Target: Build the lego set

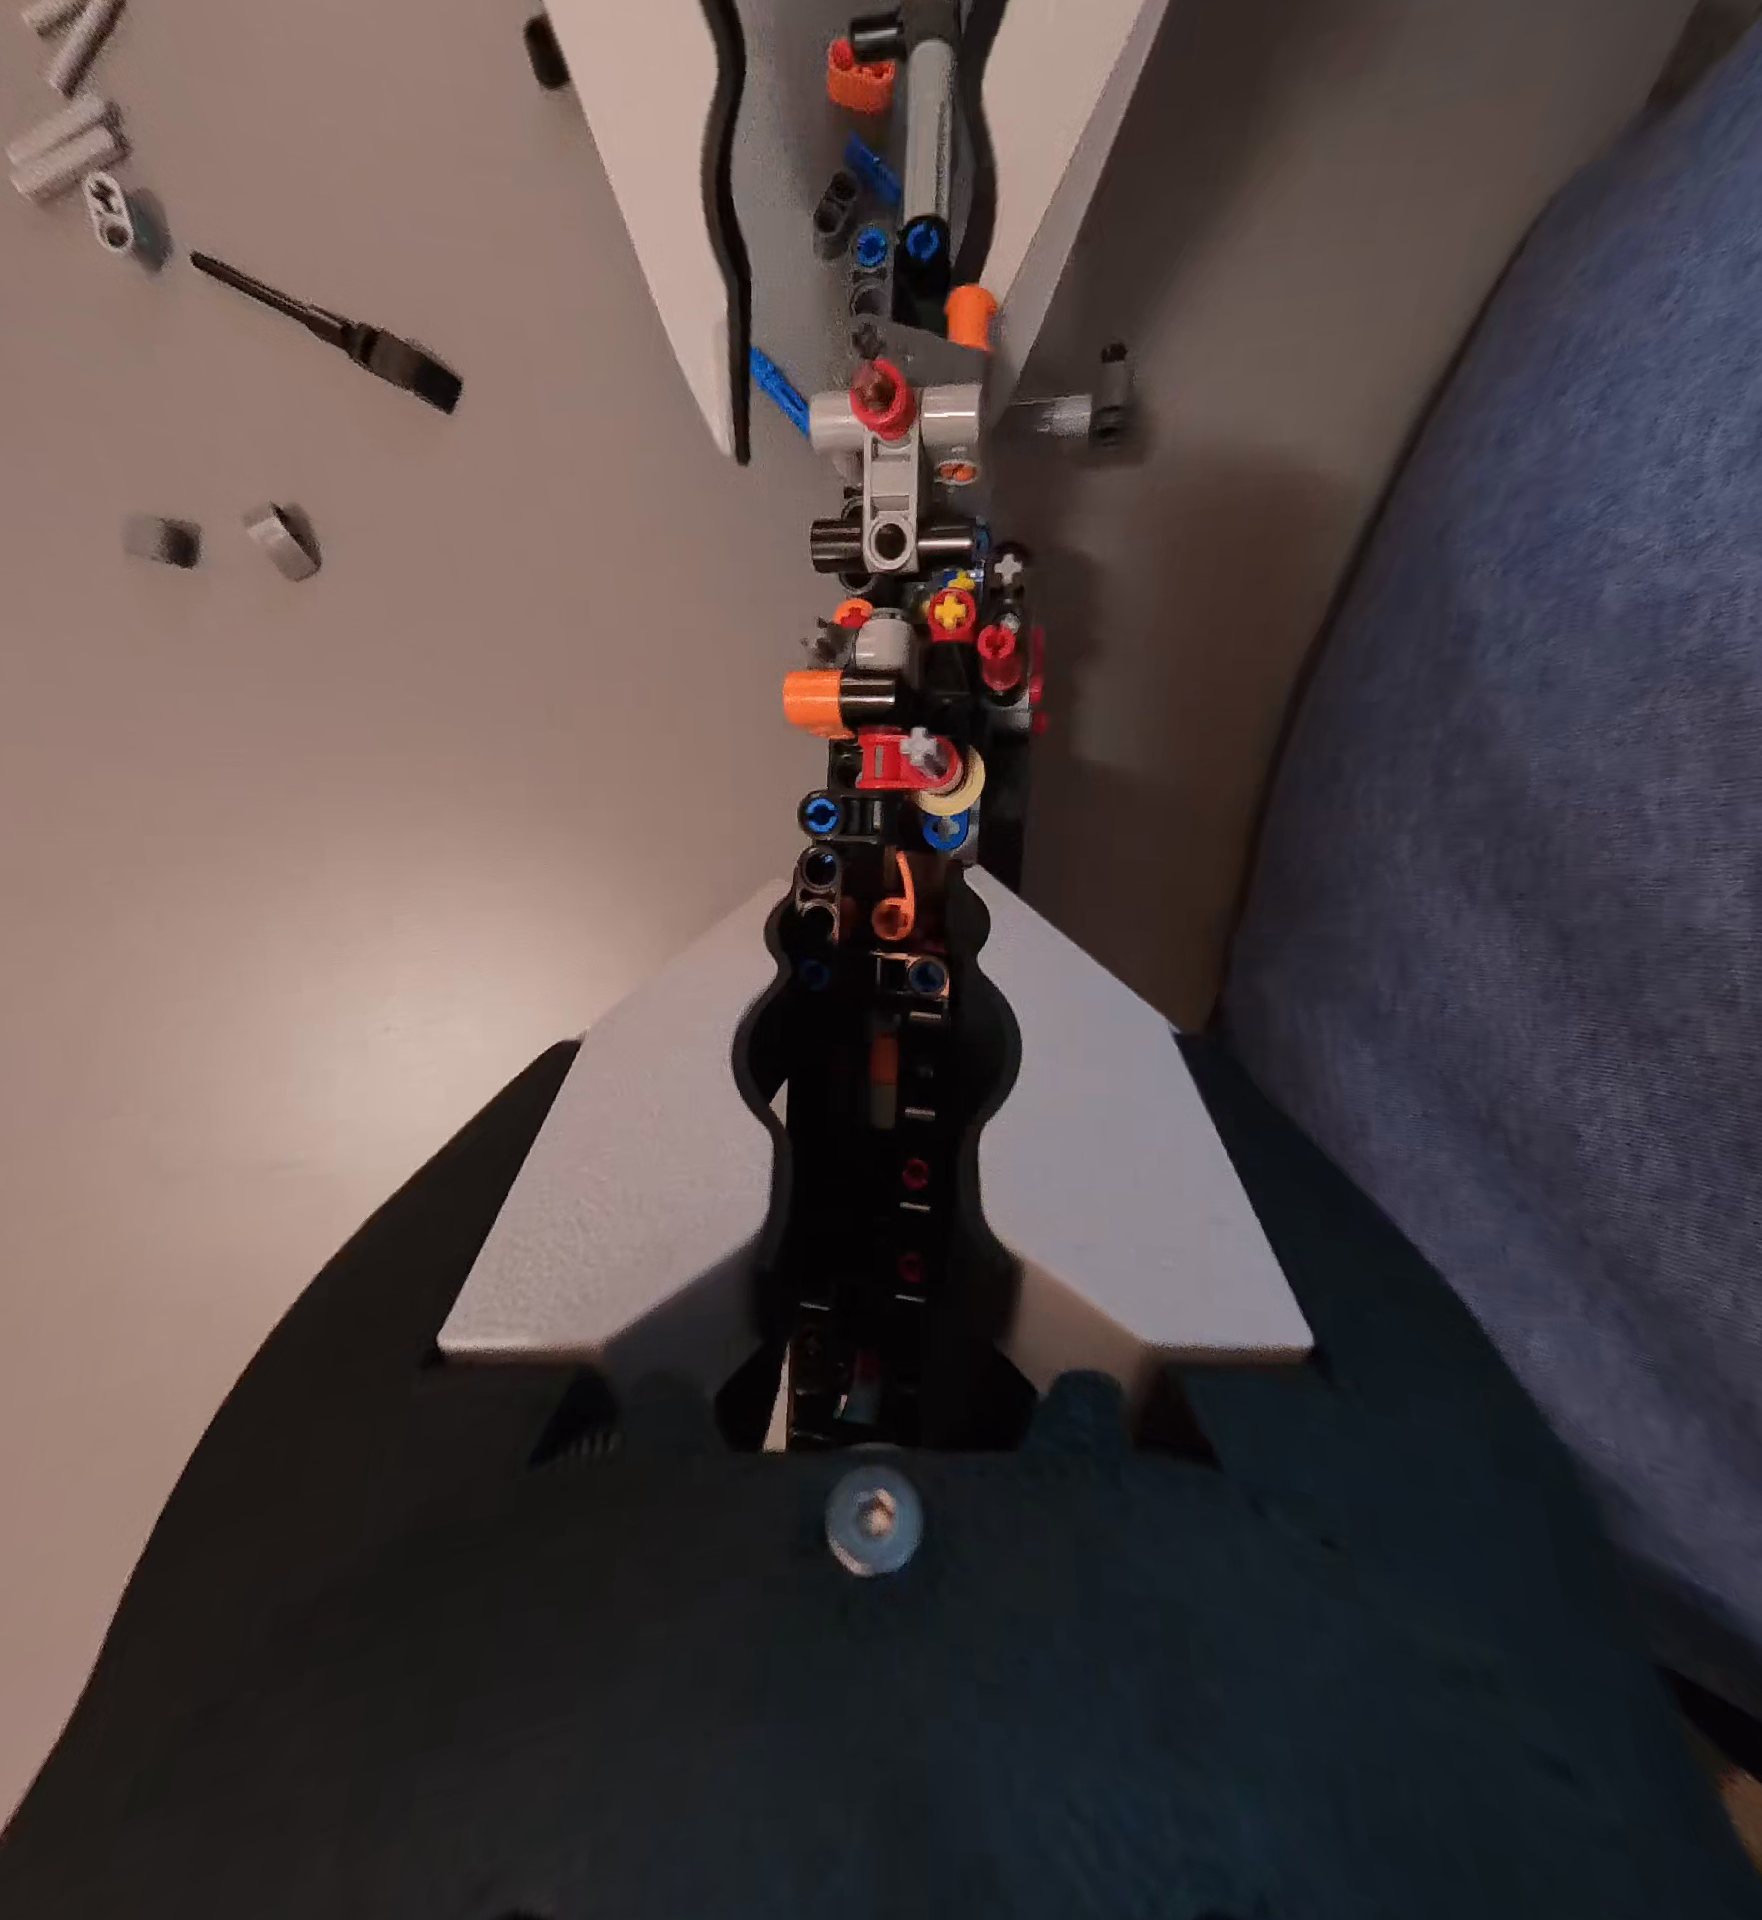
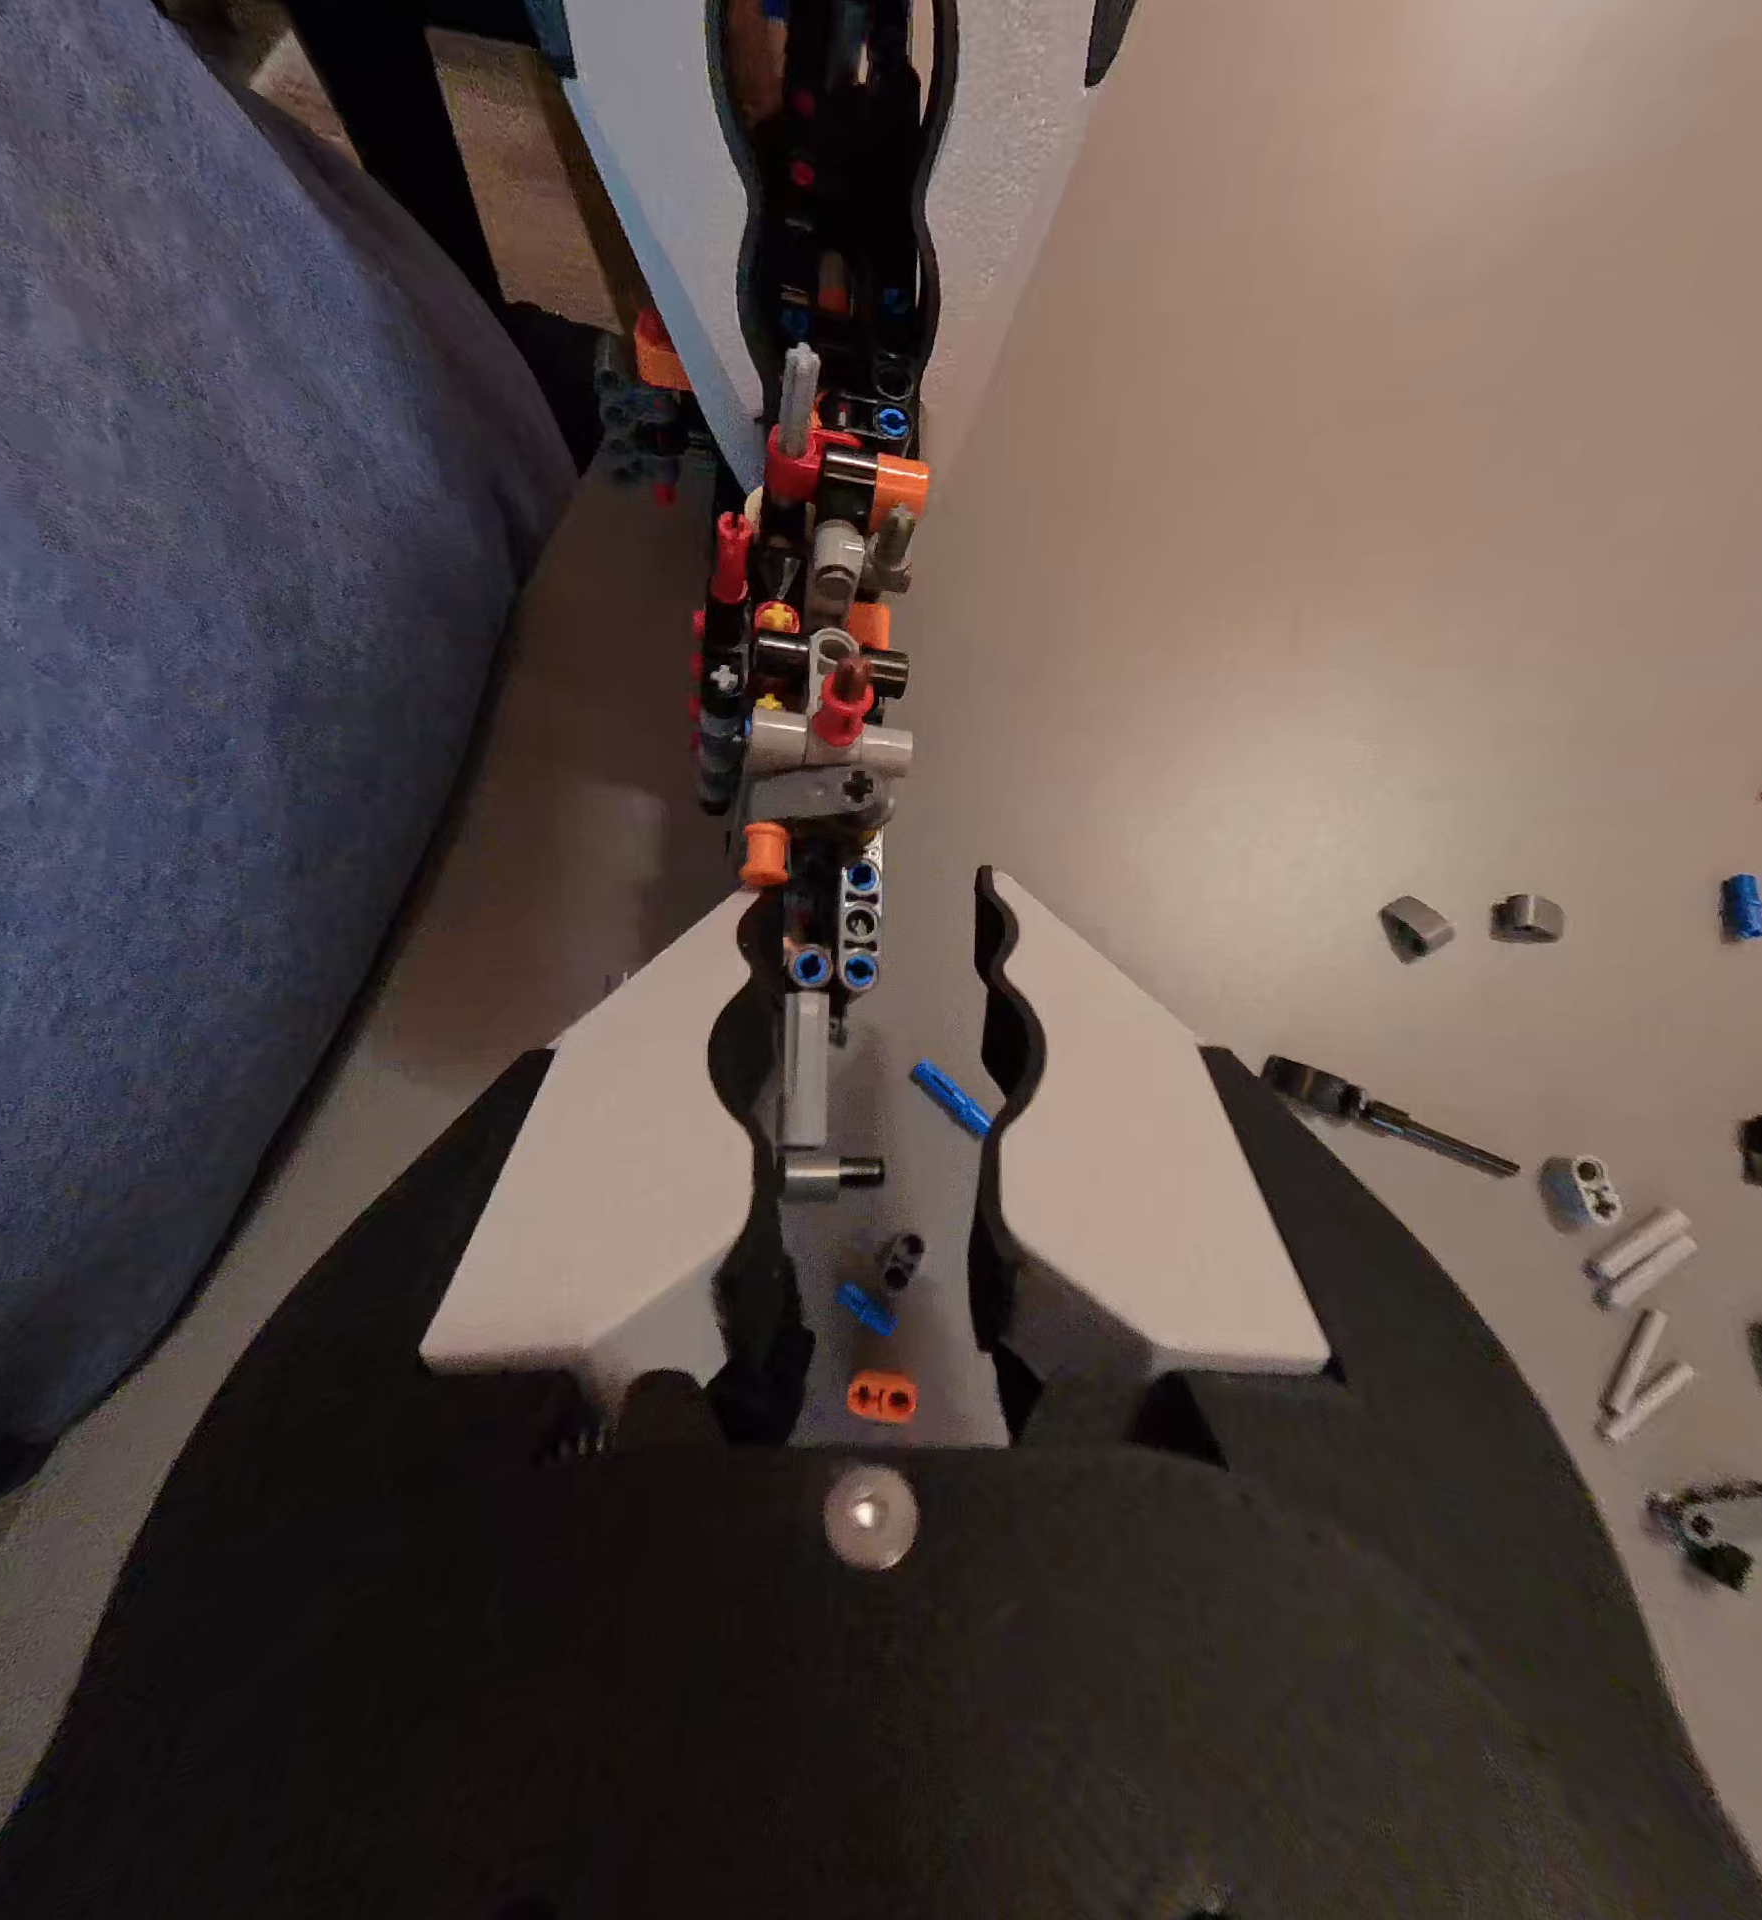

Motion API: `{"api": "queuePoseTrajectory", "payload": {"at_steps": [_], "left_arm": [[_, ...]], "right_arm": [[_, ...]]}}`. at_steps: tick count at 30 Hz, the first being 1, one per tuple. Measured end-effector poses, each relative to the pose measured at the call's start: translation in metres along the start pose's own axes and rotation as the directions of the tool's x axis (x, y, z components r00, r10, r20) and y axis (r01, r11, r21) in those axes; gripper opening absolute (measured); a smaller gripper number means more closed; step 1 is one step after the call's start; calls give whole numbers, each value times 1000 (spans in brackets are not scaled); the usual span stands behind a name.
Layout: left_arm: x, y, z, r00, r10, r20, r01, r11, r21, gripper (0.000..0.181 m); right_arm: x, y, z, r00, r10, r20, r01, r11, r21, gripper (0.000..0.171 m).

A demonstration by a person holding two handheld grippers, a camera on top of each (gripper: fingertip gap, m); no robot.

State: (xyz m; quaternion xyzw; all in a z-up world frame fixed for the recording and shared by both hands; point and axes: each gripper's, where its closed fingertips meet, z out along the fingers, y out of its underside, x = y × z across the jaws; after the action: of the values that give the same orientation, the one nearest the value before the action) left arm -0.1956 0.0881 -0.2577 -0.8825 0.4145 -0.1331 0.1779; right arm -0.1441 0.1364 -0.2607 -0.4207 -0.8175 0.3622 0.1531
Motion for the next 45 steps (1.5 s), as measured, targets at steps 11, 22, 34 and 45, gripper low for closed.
{"api": "queuePoseTrajectory", "payload": {"at_steps": [11,22,34,45], "left_arm": [[8,-1,-1,985,95,146,-91,995,-28,22],[12,-3,0,976,118,181,-115,993,-30,22],[15,-3,0,974,122,191,-117,992,-40,21],[16,-5,1,970,133,204,-125,991,-49,20]], "right_arm": [[-33,-29,-38,980,-79,-184,108,982,154,34],[-34,-31,-21,912,-196,-360,255,959,124,19],[-33,-29,-23,935,-135,-328,203,962,183,27],[-40,-28,-22,951,-146,-272,201,961,188,19]]}}
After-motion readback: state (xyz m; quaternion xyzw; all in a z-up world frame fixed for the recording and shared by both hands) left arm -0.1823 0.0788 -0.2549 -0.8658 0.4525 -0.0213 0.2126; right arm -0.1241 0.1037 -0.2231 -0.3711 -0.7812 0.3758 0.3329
